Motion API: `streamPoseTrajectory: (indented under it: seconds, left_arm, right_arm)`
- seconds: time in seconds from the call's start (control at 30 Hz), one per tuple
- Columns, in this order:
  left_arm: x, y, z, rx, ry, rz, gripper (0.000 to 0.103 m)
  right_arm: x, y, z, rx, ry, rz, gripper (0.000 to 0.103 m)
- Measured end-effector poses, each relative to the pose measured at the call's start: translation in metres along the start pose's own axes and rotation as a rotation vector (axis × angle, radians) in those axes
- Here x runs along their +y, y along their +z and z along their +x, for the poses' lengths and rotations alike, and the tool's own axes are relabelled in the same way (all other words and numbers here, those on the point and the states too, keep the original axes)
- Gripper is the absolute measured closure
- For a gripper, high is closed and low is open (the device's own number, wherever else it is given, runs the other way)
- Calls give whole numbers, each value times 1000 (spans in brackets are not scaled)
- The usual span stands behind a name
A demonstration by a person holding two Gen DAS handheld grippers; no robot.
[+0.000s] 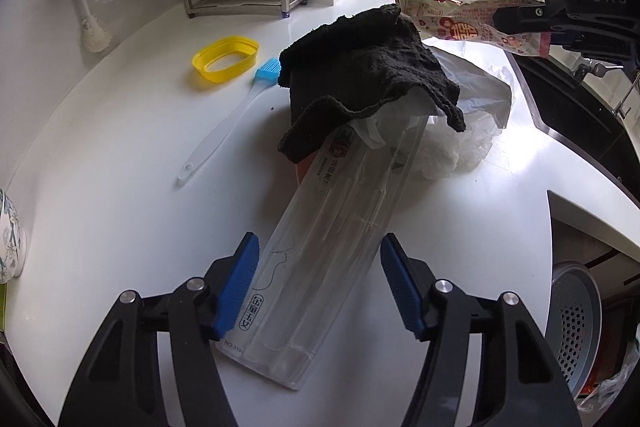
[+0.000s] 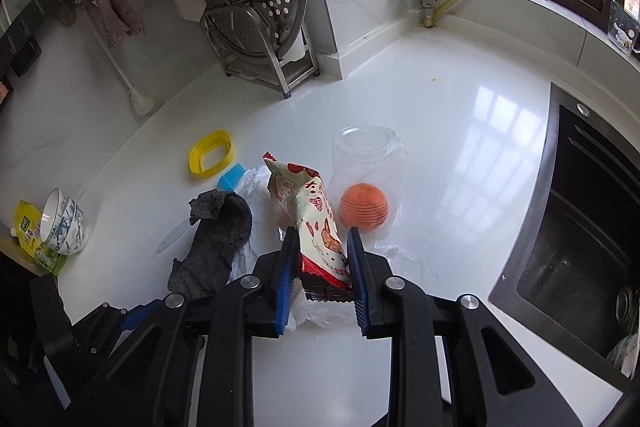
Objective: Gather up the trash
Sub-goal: 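Grasp the clear toothbrush package with the left tool while the right tool lifts the wrapper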
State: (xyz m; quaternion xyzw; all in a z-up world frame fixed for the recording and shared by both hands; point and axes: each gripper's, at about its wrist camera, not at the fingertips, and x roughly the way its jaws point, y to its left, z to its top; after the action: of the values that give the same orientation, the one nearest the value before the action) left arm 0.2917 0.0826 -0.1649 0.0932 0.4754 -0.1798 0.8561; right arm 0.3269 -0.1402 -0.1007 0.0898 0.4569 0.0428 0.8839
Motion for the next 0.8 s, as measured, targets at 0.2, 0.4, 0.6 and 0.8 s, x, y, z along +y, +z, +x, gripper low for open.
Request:
streamPoseTrajectory:
  seconds: [0.2,0.4,0.6,0.8]
  left_arm:
    - [2,1,-12,-19,-22,-20,45]
    - [5,11,-36,-55,-45,-44,47]
    - [6,20,-59,-85,-67,-57,69]
    - [9,19,-62,-65,-63,-69,83]
  right_arm:
    - [0,-2,-11,-14,7,7,79]
    - [0,-1,-27,-33,16,14,79]
    - [-3,-5,-41,-52,31,42,79]
    - [-4,-13,-51,-58,40,49,79]
